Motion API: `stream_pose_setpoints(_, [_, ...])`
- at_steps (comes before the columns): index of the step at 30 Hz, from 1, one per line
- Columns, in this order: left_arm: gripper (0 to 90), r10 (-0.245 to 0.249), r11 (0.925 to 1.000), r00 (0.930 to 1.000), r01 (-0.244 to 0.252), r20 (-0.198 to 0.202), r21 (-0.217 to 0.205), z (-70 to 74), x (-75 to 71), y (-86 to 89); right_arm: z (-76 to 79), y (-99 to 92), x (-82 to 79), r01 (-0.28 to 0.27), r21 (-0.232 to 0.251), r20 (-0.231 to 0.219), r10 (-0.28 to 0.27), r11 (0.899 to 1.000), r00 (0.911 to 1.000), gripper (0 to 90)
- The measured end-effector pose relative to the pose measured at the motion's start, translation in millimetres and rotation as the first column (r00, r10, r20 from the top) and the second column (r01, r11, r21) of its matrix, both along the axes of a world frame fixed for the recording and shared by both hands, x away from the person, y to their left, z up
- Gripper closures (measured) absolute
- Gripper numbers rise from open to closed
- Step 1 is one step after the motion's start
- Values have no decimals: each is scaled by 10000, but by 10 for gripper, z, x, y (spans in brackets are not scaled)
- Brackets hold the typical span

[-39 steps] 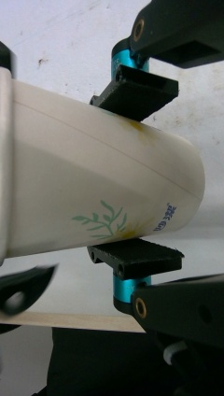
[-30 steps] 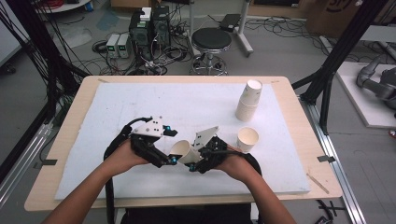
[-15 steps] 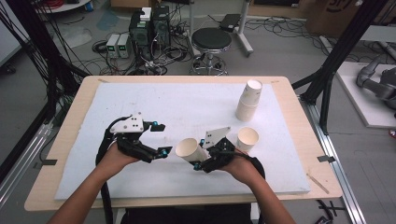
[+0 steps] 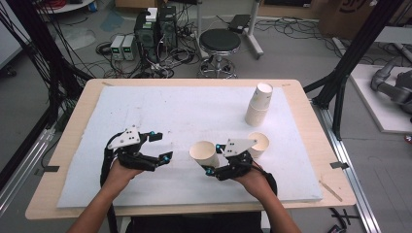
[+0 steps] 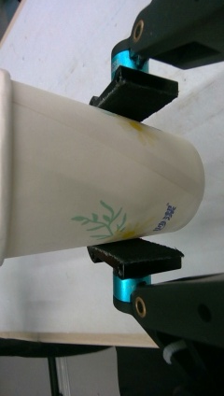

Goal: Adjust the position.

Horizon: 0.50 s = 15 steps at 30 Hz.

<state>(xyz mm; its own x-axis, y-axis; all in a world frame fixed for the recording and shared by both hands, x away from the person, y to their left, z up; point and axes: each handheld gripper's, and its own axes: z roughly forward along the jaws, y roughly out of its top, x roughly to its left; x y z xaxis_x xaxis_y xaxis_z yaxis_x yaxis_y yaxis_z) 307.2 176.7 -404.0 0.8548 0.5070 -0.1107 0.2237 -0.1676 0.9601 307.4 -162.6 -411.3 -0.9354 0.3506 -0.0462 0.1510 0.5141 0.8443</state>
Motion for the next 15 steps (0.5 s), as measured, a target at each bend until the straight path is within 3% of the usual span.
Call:
stream_pose_setpoints(5, [184, 489, 9987, 9988, -489, -34, -145, -152, -26, 86, -13, -18, 16, 299, 297, 114, -303, 9991, 9995, 367])
stream_pose_setpoints(11, [186, 842, 9964, 9964, -842, 41, 32, -227, -39, 155, -31, -8, 45, 592, 568, 218, -605, 9966, 9979, 368])
stream_pose_setpoints(15, [186, 1059, 9944, 9944, -1059, 5, 48, -274, -69, 207, -18, -29, 62, 1014, 1283, 249, -1054, 9865, 9941, 368])
